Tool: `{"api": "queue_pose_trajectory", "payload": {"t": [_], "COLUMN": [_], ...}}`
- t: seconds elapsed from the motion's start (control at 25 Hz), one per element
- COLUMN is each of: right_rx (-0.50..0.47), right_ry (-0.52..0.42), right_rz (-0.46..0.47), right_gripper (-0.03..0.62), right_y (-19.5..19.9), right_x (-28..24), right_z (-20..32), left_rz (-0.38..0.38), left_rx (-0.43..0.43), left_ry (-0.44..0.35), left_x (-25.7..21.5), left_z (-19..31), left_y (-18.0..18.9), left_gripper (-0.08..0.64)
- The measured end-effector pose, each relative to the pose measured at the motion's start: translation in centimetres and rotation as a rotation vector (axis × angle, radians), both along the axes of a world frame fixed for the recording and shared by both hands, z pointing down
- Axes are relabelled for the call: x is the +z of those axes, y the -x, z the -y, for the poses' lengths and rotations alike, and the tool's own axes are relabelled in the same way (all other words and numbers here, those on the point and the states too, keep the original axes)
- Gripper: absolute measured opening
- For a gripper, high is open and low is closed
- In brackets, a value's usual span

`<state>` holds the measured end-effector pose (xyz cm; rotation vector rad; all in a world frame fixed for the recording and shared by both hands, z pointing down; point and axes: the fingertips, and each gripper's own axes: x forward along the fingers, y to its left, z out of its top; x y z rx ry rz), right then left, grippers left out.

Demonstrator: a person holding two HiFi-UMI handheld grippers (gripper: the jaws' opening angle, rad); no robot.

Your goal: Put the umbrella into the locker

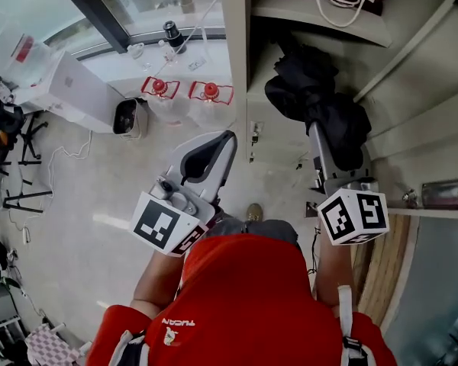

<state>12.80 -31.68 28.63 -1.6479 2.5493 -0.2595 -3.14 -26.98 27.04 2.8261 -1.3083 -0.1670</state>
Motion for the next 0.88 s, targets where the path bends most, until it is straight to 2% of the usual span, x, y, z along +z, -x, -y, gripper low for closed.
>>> {"api": "queue_pose_trajectory", "payload": {"t": [0.6, 0.88], "right_rx": [0.069, 0.087], "right_ry": [0.091, 0.138], "right_rz": [-0.098, -0.147], "right_gripper": [0.225, 0.225], "right_y": [1.0, 2.0], "right_x": [3.8, 5.2], "right_z": [8.9, 11.7], "left_rz": [0.009, -0.011], "left_rx": [0.013, 0.055], "left_ry": [0.027, 0.023], "left_x": [1.0, 0.8], "left_z": [4.5, 6.7], "left_y": [-0.3, -1.0], "left_gripper": [0.005, 0.005]}}
